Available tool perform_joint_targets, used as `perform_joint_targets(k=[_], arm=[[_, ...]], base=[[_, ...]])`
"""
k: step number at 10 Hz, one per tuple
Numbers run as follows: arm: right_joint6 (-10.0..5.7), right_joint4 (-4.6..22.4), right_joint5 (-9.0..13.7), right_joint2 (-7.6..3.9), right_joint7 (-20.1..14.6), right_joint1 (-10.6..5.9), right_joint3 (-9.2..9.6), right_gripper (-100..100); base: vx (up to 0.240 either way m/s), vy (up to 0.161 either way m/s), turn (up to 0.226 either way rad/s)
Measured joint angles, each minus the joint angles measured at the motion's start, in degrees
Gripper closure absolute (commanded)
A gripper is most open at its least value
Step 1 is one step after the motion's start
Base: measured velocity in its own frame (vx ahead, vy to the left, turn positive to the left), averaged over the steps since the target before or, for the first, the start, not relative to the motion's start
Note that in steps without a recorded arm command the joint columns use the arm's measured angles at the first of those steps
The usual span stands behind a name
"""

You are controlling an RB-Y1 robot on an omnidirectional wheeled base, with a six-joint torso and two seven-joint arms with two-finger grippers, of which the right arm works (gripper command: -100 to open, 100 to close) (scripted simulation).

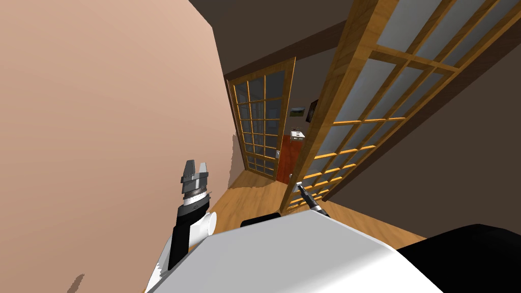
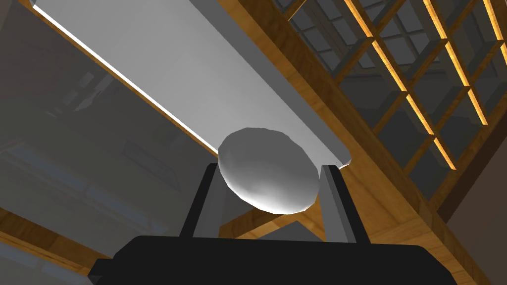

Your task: Pull the door open

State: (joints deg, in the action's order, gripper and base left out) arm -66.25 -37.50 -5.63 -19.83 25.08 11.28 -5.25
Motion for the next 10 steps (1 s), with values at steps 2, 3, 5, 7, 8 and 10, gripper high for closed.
perform_joint_targets(k=[2, 3, 5, 7, 8, 10], arm=[[0.41, -0.2, 0.6, -0.02, -2.5, -0.17, 0.38, 100], [0.45, -0.1, 1.1, -0.08, -3.9, -0.38, 0.60, 100], [0.91, 0.0, 1.9, -0.10, -6.8, -0.84, 1.10, 100], [0.69, 0.8, 2.6, -0.08, -9.3, -1.56, 1.57, 100], [1.13, 0.4, 3.1, -0.10, -10.8, -1.54, 1.80, 100], [1.51, 0.4, 3.7, -0.12, -13.1, -1.79, 2.15, 100]], base=[[-0.029, -0.010, 0.032], [-0.053, -0.018, 0.065], [-0.040, -0.034, 0.041], [-0.036, -0.013, 0.033], [-0.030, -0.010, 0.024], [-0.047, -0.021, 0.055]])
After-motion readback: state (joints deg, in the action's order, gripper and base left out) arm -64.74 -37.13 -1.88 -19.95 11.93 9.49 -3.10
